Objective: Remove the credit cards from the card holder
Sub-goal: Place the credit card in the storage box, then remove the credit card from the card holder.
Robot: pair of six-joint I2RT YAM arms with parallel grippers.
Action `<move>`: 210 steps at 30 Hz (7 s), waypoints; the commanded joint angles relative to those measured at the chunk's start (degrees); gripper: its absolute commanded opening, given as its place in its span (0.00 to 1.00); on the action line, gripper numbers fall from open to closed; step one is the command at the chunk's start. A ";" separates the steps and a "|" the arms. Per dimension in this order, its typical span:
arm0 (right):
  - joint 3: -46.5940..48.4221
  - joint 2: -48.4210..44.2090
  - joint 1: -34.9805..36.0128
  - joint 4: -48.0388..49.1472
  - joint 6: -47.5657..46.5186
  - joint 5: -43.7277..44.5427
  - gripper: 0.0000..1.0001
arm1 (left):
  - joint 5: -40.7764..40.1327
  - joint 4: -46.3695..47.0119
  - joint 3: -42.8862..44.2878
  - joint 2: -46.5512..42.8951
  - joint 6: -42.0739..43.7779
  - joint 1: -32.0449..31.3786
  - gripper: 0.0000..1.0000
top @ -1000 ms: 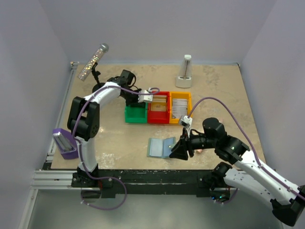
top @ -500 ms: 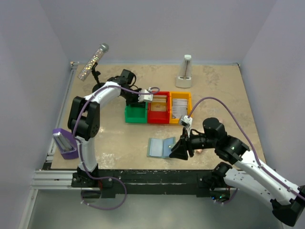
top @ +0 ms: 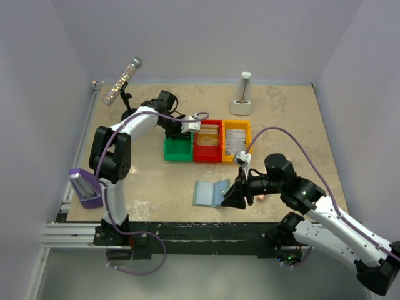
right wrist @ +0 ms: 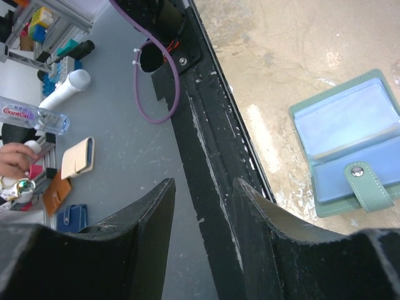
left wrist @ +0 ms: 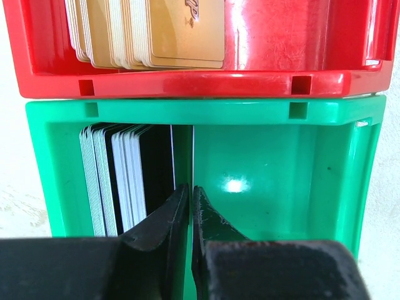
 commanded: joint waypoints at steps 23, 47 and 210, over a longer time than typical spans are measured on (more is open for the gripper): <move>1.70 1.43 0.15 2.65 -0.57 -2.13 0.47 | -4.56 5.85 3.58 -1.64 -4.14 0.59 0.21; 1.70 2.22 0.06 3.53 -0.66 -3.18 0.47 | -7.11 7.35 1.47 -5.51 -4.67 0.50 0.21; 9.61 28.41 22.39 -14.14 9.80 62.74 0.00 | -17.75 51.82 -62.43 -46.21 -120.95 -30.62 0.57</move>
